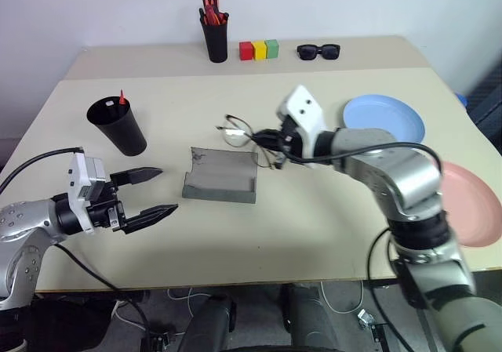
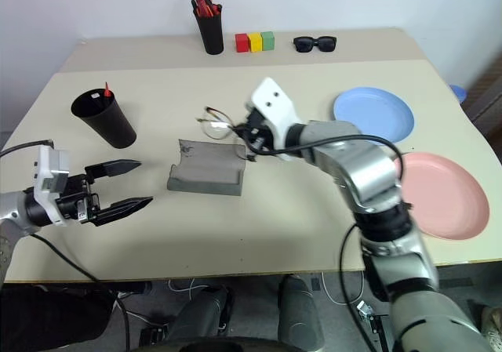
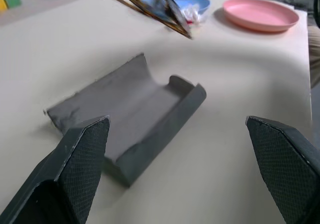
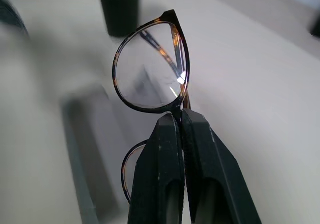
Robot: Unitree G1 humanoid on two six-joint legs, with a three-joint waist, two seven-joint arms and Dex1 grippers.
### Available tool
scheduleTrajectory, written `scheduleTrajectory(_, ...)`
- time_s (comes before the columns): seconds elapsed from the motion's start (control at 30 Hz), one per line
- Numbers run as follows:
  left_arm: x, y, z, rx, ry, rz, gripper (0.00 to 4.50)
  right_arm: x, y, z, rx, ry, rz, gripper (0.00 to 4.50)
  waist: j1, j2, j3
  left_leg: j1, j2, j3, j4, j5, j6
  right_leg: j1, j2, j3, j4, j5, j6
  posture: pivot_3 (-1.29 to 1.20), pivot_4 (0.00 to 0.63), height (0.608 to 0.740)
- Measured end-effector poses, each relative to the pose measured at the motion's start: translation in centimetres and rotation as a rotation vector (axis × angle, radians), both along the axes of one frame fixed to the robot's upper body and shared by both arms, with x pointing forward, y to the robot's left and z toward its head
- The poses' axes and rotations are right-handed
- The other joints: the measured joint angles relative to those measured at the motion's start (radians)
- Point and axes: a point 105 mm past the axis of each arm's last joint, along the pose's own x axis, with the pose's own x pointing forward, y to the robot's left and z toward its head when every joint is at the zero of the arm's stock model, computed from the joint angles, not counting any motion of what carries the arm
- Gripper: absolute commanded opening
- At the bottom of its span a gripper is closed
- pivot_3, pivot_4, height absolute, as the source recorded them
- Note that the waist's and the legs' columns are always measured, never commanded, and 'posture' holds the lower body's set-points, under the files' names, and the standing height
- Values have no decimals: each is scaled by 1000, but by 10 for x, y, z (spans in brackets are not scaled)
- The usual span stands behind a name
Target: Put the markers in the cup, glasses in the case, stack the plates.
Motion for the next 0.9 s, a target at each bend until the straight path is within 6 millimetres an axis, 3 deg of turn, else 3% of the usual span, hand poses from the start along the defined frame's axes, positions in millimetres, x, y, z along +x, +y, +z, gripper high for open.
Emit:
scheduleTrajectory(0.1,-1,4,3,4,-8,18,4500,2,8,14,15,-63,25,48,5,-1,0,0,0,-1,0,0,0,0,0,0,0,0,0,0,150,740)
scheduleTrajectory(0.17,-1,5,4,9,-13,24,4500,5,13,10,25,-52,29,48,0,-1,-1,1,0,0,0,0,0,1,0,0,0,0,0,0,150,740)
scheduleTrajectory(0.4,-2,0,6,19,-27,20,4500,3,42,-35,29,61,73,48,-9,0,0,1,0,1,-2,0,-1,-2,3,0,1,1,-2,0,150,740)
scheduleTrajectory(0.63,-3,-1,3,18,-21,26,4500,8,41,-75,-73,66,33,48,-6,0,0,1,0,1,-2,0,-1,-1,3,0,1,1,-2,0,150,740)
scheduleTrajectory(0.9,-3,-4,3,22,-22,13,4500,5,33,-90,-182,53,58,48,-6,0,0,1,0,1,-2,0,-1,-1,3,0,1,1,-2,0,150,740)
